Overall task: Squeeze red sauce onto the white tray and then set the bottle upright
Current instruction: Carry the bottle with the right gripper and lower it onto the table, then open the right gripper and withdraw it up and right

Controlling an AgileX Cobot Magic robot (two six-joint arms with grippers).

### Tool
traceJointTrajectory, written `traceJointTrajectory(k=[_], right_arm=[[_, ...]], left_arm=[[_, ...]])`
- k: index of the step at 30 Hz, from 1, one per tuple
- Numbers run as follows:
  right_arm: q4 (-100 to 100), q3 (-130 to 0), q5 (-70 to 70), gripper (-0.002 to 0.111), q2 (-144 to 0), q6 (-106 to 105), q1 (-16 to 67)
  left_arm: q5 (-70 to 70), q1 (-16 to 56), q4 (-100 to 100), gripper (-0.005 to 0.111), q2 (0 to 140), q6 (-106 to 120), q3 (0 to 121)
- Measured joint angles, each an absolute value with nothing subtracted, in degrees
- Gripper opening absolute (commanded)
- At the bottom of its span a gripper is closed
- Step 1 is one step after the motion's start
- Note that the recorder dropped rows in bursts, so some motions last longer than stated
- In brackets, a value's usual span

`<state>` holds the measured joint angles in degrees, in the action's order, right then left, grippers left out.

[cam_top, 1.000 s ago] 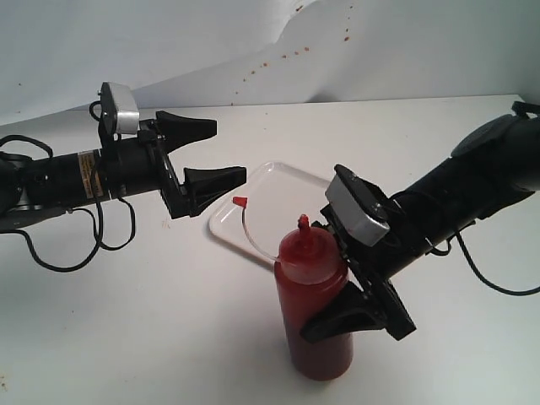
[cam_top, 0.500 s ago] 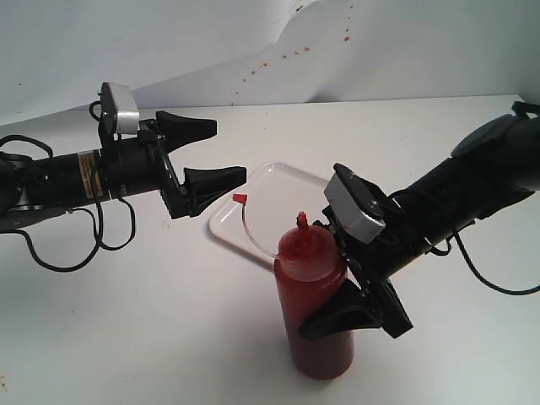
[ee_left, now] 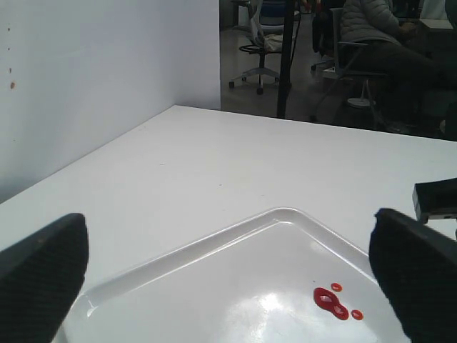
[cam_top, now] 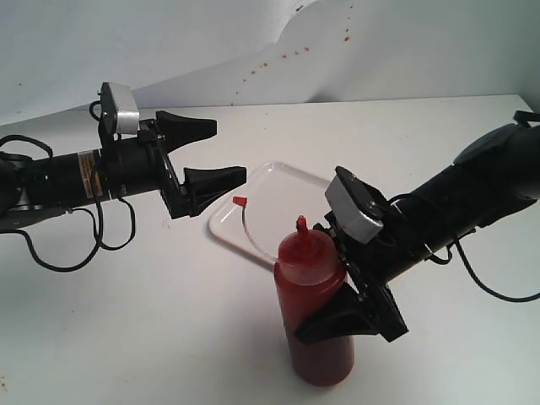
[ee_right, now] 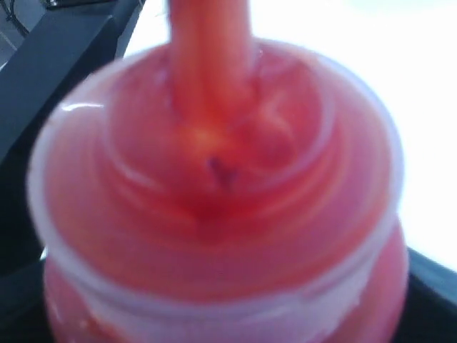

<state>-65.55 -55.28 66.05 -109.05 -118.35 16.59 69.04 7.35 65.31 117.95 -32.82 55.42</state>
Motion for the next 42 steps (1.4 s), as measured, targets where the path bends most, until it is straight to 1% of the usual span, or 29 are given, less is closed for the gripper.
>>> traceJointTrajectory(k=[1,6,13,15,17,18,26,31,42], right_arm=[[-65.96,-55.28,66.17,0.079,-109.05,-118.35,16.59],[-66.49,-55.28,66.29,0.079,-108.91,-117.54,16.59],[-66.74,-55.28,66.37,0.079,-108.91,-109.19,16.59],[-66.74,-55.28,66.37,0.087,-108.91,-109.02,16.59],[-66.74,-55.28,66.37,0.101,-108.91,-109.02,16.59],[-66.74,-55.28,66.37,0.105,-108.91,-108.92,16.59],[-66.74,-55.28,66.92,0.105,-108.91,-108.92,16.59],[-66.74,-57.71,69.05,0.105,-108.91,-108.81,16.59],[-67.14,-59.00,69.41,0.105,-104.34,-108.81,16.59]], left_arm=[[69.04,7.35,65.31,0.104,117.95,-32.82,55.42],[69.04,7.35,65.31,0.104,117.95,-32.82,55.42],[69.04,7.35,65.31,0.104,117.95,-32.82,55.42],[69.04,7.35,65.31,0.104,117.95,-32.82,55.42],[69.04,7.35,65.31,0.104,117.95,-32.82,55.42],[69.04,7.35,65.31,0.104,117.95,-32.82,55.42],[69.04,7.35,65.31,0.104,117.95,-32.82,55.42],[69.04,7.35,65.31,0.104,117.95,-32.82,55.42],[69.04,7.35,65.31,0.104,117.95,-32.82,55.42]])
